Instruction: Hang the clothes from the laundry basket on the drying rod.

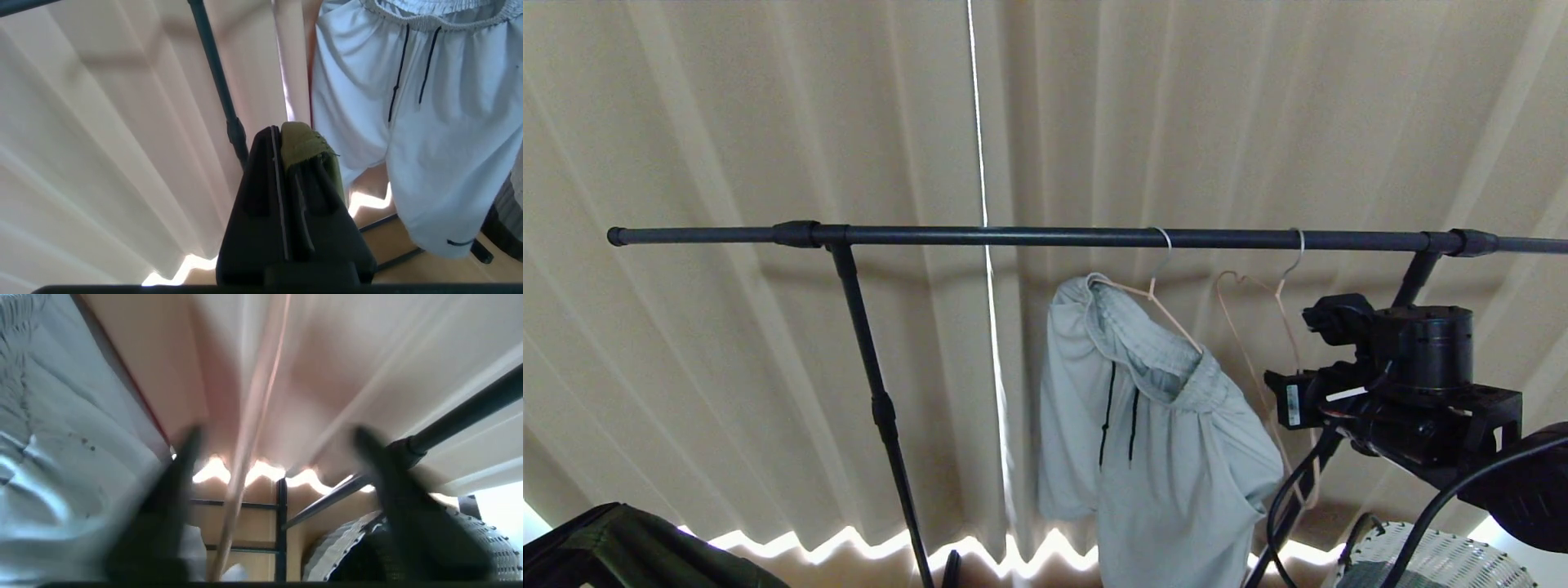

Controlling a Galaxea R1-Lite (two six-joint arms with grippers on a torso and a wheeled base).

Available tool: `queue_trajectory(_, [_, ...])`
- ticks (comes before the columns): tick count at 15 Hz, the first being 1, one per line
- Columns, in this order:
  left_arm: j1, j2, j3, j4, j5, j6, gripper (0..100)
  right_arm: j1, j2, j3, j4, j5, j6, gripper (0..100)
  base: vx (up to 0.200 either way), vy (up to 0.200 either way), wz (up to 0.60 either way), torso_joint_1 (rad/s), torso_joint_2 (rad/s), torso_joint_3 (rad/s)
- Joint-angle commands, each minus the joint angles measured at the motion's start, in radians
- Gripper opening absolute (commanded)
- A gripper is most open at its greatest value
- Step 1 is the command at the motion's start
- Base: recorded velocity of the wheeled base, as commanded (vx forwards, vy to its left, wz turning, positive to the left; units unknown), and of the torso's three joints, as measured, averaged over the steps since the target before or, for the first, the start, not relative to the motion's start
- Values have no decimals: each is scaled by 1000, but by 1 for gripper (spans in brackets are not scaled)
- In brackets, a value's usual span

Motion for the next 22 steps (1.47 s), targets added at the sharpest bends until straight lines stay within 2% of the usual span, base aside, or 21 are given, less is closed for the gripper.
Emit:
queue_trajectory(1, [0, 1, 1, -1, 0, -1, 0, -2, -5, 1, 0, 0, 0, 0, 0, 0, 0, 0, 0, 0])
queue_trajectory(12, [0, 1, 8, -2, 0, 1, 0, -33, -150, 36, -14, 6, 1, 0, 0, 0, 0, 0, 0, 0])
queue_trajectory(15, [0, 1, 9, -2, 0, -1, 0, -33, -224, 102, -14, 9, 1, 0, 0, 0, 0, 0, 0, 0])
queue_trajectory(18, [3, 1, 8, -2, 2, -1, 0, -30, -301, 171, -14, 57, 1, 0, 0, 0, 0, 0, 0, 0])
queue_trajectory(22, [3, 1, 6, -2, 3, -1, 0, -30, -351, 220, -12, 62, 0, 0, -200, 0, 0, 5, 4, 1])
